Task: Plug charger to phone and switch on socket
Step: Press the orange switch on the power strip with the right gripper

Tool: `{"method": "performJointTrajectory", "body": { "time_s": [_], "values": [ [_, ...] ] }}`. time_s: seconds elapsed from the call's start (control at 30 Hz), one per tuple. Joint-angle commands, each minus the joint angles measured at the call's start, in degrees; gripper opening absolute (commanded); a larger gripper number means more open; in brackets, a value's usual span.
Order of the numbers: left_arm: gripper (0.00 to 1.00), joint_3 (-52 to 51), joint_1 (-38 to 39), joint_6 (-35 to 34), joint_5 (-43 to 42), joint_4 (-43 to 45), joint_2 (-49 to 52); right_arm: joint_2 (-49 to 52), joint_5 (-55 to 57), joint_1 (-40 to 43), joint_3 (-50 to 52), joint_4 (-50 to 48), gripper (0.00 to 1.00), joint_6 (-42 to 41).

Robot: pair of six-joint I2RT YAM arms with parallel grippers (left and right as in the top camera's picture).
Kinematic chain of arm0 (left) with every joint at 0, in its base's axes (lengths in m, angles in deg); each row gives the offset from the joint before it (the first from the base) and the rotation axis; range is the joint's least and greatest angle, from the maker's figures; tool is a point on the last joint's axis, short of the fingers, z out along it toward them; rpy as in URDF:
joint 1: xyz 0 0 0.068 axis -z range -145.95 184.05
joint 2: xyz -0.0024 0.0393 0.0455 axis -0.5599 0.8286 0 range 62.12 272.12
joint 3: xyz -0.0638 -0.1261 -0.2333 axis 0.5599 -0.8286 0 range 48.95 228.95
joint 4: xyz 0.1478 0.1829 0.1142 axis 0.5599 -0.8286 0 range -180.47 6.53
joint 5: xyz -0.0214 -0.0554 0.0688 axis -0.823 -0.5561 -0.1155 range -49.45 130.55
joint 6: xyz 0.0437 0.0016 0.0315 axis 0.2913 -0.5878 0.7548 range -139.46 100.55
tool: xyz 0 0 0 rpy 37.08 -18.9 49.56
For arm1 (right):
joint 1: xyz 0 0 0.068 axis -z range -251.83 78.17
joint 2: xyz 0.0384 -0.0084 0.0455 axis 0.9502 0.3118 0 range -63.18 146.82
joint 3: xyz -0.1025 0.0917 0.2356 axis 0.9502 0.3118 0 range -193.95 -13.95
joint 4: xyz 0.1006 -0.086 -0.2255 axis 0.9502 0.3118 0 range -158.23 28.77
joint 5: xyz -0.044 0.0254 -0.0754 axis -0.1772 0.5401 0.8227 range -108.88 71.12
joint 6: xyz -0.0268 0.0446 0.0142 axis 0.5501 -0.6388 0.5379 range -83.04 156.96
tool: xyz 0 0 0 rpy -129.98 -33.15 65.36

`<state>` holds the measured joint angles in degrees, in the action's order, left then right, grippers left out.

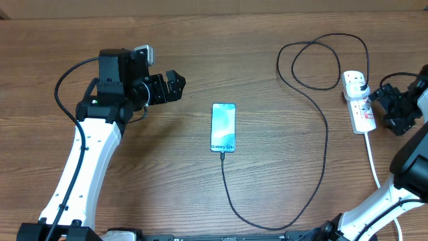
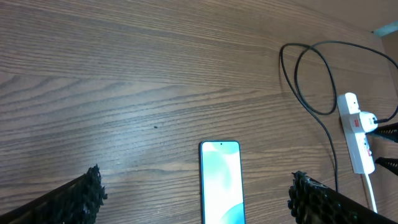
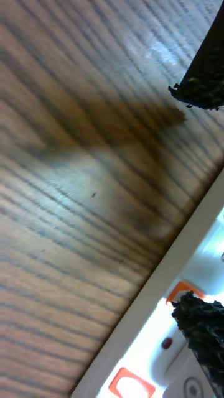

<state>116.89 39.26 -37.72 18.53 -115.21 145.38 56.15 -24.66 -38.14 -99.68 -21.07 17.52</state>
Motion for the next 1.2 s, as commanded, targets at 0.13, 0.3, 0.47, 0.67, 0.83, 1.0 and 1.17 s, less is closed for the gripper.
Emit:
{"method": "performJointTrajectory", "body": {
  "time_s": [0.13, 0.3, 0.47, 0.67, 0.83, 1.0, 1.17],
  "values": [
    [1.0, 0.4, -0.3, -0.1, 0.2, 0.1, -0.4, 0.3, -0.5, -0.3, 0.3, -1.5, 1.0, 0.0],
    [1.0, 0.4, -0.3, -0.2, 0.2, 0.1, -0.4, 0.3, -1.7, -0.3, 0.3, -0.5, 1.0, 0.0],
    [1.0, 0.4, -0.3, -0.2, 0.2, 0.1, -0.4, 0.3, -2.0, -0.7, 0.3, 1.2, 1.0, 0.0],
    [1.0, 0.4, -0.3, -0.2, 0.2, 0.1, -0.4, 0.3, -1.6, -1.8, 0.3, 0.1, 1.0, 0.0],
    [1.0, 0.4, -0.3, -0.1, 0.2, 0.1, -0.4, 0.3, 0.7, -1.9, 0.3, -1.0, 1.0, 0.0],
    [1.0, 0.4, -0.3, -0.2, 0.2, 0.1, -0.4, 0.3, 1.4, -1.9, 0.3, -1.6, 1.0, 0.0],
    [1.0, 0.4, -0.3, -0.1, 0.2, 0.1, -0.4, 0.3, 1.4, -1.9, 0.3, -0.7, 1.0, -0.1]
  ]
}}
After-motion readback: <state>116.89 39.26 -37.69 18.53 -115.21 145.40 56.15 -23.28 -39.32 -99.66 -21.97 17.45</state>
